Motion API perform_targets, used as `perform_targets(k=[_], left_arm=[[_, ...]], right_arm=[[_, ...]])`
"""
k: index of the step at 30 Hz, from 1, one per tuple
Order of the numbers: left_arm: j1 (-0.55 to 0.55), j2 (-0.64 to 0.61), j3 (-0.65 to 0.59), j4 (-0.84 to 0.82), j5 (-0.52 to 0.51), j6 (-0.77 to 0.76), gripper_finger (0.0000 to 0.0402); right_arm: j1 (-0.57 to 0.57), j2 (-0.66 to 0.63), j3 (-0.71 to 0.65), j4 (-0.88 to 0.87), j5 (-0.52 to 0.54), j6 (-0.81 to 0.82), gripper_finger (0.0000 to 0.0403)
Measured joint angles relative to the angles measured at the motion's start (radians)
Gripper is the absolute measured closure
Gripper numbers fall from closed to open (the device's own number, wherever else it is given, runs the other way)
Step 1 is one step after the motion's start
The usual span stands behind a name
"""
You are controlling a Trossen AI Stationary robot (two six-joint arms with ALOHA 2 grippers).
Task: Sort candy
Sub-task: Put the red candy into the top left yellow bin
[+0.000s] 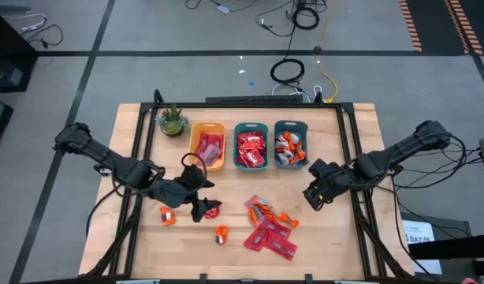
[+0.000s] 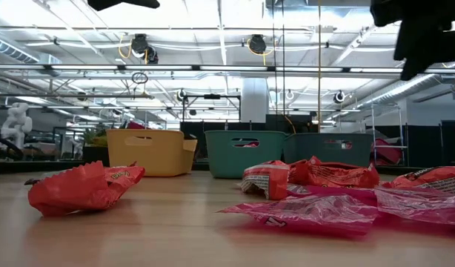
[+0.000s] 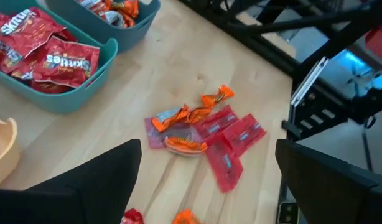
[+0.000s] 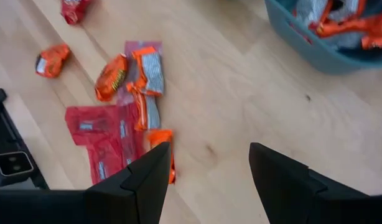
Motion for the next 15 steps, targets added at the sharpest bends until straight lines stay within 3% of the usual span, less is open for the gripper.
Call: perform_targets(k=[8,15], left_arm=[[0.029,0.048,0.000,0.086,-0.003,-0.001,0.0022],[0.033,0.249,0.000,0.446,0.104,0.128,0.0022]], right_arm=[[0.114,0.005,0.000,-0.019,0.021,0.056,0.0193],[0.228,0.002,-0.034,-0.035,0.028,0.080,0.0193]])
